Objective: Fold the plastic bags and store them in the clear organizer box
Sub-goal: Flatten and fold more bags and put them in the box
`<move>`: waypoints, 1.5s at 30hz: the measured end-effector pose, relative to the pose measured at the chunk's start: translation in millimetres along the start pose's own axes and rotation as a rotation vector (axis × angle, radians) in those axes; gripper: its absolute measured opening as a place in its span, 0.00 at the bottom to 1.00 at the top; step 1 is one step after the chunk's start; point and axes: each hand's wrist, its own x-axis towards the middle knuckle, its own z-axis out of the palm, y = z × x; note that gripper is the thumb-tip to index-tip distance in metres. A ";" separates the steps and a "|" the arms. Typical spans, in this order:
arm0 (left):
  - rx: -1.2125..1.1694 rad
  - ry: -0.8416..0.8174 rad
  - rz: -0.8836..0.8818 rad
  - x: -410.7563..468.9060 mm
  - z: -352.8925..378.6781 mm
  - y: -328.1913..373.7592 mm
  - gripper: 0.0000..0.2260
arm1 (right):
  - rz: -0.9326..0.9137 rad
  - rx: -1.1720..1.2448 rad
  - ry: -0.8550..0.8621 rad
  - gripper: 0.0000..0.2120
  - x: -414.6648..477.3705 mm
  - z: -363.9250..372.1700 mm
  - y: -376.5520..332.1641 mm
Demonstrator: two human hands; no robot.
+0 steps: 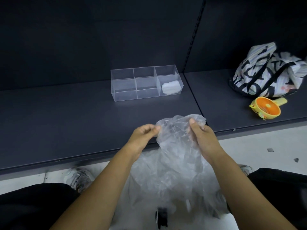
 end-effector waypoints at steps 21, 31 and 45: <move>0.026 -0.014 0.053 2.8 12.1 44.4 0.07 | -0.227 -0.097 -0.298 0.05 4.5 -2.3 -25.9; -0.254 0.190 -0.046 12.0 -46.1 34.3 0.14 | -0.125 -0.306 -0.164 0.03 40.9 -39.8 -23.2; -0.332 0.191 -0.395 58.9 -103.2 -0.8 0.17 | 0.288 0.127 -0.416 0.16 100.6 0.9 19.5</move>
